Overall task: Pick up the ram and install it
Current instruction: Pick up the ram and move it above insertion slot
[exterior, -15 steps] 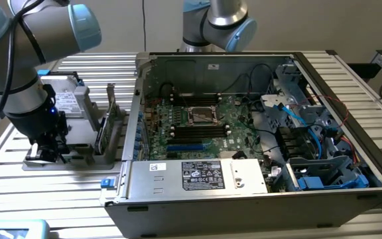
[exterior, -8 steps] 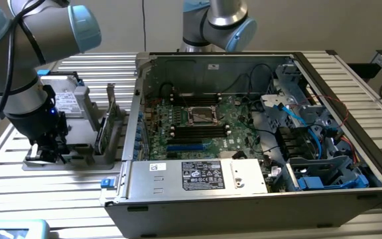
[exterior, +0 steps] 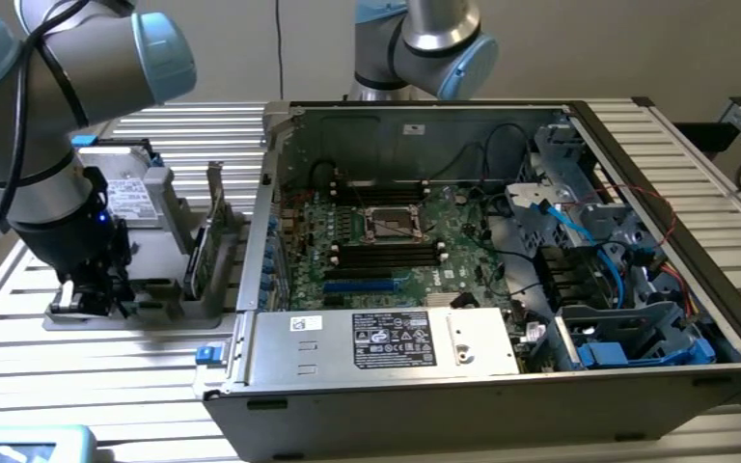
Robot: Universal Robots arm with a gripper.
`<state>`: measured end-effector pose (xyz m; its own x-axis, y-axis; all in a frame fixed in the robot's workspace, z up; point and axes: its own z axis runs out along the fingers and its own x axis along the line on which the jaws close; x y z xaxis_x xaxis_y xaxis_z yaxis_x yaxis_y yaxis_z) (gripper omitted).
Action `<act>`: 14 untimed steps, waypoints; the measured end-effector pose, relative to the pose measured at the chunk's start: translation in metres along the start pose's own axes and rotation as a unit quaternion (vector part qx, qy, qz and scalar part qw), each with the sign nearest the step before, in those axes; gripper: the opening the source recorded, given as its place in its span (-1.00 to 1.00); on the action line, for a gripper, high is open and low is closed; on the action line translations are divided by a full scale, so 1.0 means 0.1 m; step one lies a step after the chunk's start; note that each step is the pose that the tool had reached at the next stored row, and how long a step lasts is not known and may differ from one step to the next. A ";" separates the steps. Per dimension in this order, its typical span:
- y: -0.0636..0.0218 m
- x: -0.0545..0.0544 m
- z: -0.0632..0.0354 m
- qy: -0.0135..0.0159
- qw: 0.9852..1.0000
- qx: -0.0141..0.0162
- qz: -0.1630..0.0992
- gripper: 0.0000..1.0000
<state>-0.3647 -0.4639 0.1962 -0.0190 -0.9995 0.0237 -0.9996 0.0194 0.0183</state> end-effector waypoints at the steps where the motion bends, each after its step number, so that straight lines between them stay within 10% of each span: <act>1: 0.000 0.00 0.002 0.000 1.000 0.000 0.000 -0.32; 7: 0.000 0.00 -0.008 0.000 1.000 0.000 0.000 -0.73; 14: 0.005 0.01 -0.314 0.000 1.000 0.000 0.000 -0.73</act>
<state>-0.3647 -0.4644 0.2276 -0.0191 -0.9995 0.0236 -0.9996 0.0195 0.0182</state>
